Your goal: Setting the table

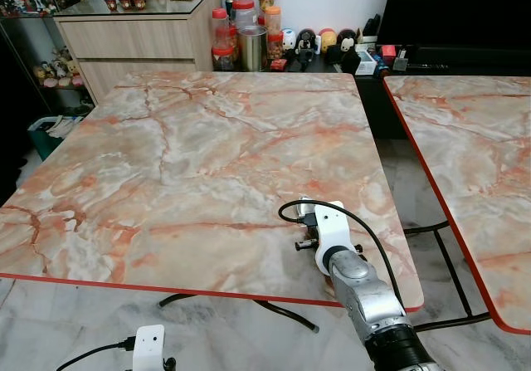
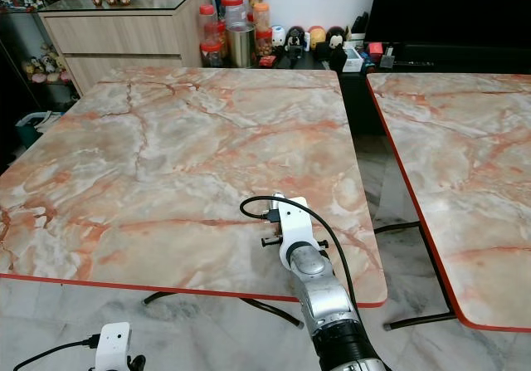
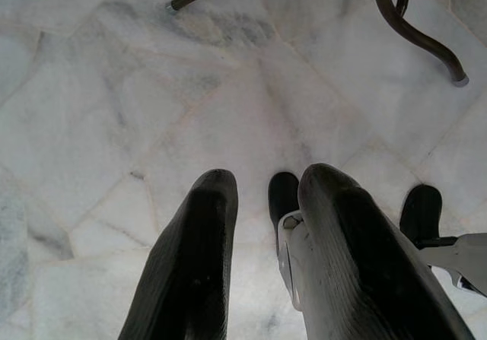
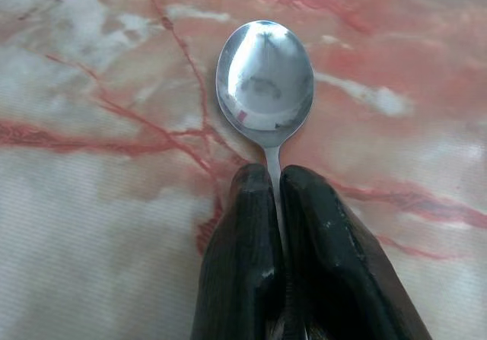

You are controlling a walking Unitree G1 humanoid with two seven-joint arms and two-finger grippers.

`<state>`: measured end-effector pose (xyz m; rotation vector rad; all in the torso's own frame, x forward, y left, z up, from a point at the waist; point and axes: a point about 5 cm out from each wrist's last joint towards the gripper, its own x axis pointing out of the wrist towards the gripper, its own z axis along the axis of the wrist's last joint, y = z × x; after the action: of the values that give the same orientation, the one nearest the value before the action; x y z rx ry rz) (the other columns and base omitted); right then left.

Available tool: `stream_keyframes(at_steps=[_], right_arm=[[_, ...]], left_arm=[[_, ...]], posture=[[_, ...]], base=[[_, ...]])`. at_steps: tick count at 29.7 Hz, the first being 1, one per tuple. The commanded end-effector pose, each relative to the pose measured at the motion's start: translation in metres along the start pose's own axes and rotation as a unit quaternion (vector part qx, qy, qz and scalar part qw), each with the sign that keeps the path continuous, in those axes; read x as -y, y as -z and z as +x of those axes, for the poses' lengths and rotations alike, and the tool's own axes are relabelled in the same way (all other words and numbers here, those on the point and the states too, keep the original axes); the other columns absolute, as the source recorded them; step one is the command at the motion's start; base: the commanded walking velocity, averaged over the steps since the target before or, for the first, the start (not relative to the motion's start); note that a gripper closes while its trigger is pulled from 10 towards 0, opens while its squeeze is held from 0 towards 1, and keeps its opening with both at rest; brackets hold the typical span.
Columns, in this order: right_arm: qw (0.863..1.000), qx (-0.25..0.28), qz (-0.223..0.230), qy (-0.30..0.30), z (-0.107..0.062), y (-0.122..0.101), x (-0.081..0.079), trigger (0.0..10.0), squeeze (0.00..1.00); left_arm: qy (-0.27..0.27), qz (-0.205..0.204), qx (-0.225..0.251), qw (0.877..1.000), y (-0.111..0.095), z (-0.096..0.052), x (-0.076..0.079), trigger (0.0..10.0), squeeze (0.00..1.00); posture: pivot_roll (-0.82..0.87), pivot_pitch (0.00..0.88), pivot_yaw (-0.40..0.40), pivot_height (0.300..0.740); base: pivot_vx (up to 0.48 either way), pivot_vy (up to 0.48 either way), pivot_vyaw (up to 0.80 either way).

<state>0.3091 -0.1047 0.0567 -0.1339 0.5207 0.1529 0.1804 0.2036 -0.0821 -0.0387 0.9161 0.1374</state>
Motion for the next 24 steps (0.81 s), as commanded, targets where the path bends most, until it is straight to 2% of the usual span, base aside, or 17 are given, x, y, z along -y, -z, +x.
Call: stream_keyframes(at_steps=[1, 4, 5, 6, 7, 13, 15, 16, 17, 19, 24], right_arm=[[1.000, 0.015, -0.002, 0.000, 0.001, -0.008, 0.002, 0.0, 0.00], [0.999, 0.044, 0.004, -0.004, 0.001, -0.017, 0.001, 0.0, 0.00], [0.997, 0.072, 0.006, -0.005, 0.001, -0.023, 0.000, 0.0, 0.00], [0.993, 0.115, 0.009, -0.004, -0.002, -0.034, 0.000, 4.5, 0.00], [0.987, 0.159, 0.010, -0.006, -0.005, -0.046, -0.001, 10.0, 0.00], [0.964, 0.264, 0.017, -0.005, -0.014, -0.071, -0.002, 10.0, 0.00], [0.958, 0.287, 0.004, -0.001, -0.016, -0.077, -0.002, 10.0, 0.00], [0.949, 0.314, -0.010, 0.001, -0.019, -0.084, -0.003, 10.0, 0.00], [0.949, 0.314, -0.010, 0.001, -0.019, -0.084, -0.003, 10.0, 0.00], [0.932, 0.363, -0.004, -0.006, -0.025, -0.099, -0.004, 10.0, 0.00], [0.926, 0.377, -0.004, -0.005, -0.025, -0.106, -0.003, 10.0, 0.00]], left_arm=[[0.000, -0.008, -0.009, 1.000, 0.004, -0.001, -0.001, 10.0, 0.00], [-0.002, -0.008, -0.007, 1.000, 0.003, -0.001, -0.002, 10.0, 0.00], [-0.003, -0.008, -0.007, 1.000, 0.003, -0.001, -0.002, 10.0, 0.00], [-0.004, -0.007, -0.006, 1.000, 0.003, -0.001, -0.002, 10.0, 0.00], [-0.006, -0.006, -0.004, 1.000, 0.002, 0.000, -0.002, 10.0, 0.00], [-0.011, -0.005, 0.004, 1.000, -0.001, 0.000, -0.002, 10.0, 0.00], [-0.014, -0.005, 0.008, 1.000, -0.003, 0.000, -0.002, 10.0, 0.00], [-0.017, -0.002, 0.008, 1.000, -0.004, 0.000, -0.003, 10.0, 0.00], [-0.017, -0.002, 0.008, 1.000, -0.004, 0.000, -0.003, 10.0, 0.00], [-0.018, 0.007, 0.009, 1.000, -0.005, 0.001, -0.002, 10.0, 0.00], [-0.025, 0.013, 0.012, 1.000, -0.006, 0.001, -0.002, 10.0, 0.00]], posture=[[-0.02, 0.000, 0.014, 0.740], [-0.02, 0.000, 0.014, 0.740], [-0.02, 0.000, 0.014, 0.740], [-0.02, 0.000, 0.015, 0.740], [-0.02, 0.000, 0.015, 0.740], [-0.02, 0.000, 0.017, 0.740], [-0.02, 0.000, 0.020, 0.740], [-0.03, 0.000, 0.024, 0.740], [-0.03, 0.000, 0.024, 0.740], [-0.03, 0.000, 0.025, 0.740], [-0.03, 0.000, 0.015, 0.740]], base=[[0.000, 0.000, 0.00], [0.000, 0.000, 0.00], [0.000, 0.000, 0.00], [0.000, 0.000, 0.00], [0.000, 0.000, 0.00], [0.000, 0.000, 0.00], [0.000, 0.000, 0.00], [0.000, 0.000, 0.00], [0.000, 0.000, 0.00], [0.000, 0.000, 0.00], [0.000, -0.110, 0.00]])
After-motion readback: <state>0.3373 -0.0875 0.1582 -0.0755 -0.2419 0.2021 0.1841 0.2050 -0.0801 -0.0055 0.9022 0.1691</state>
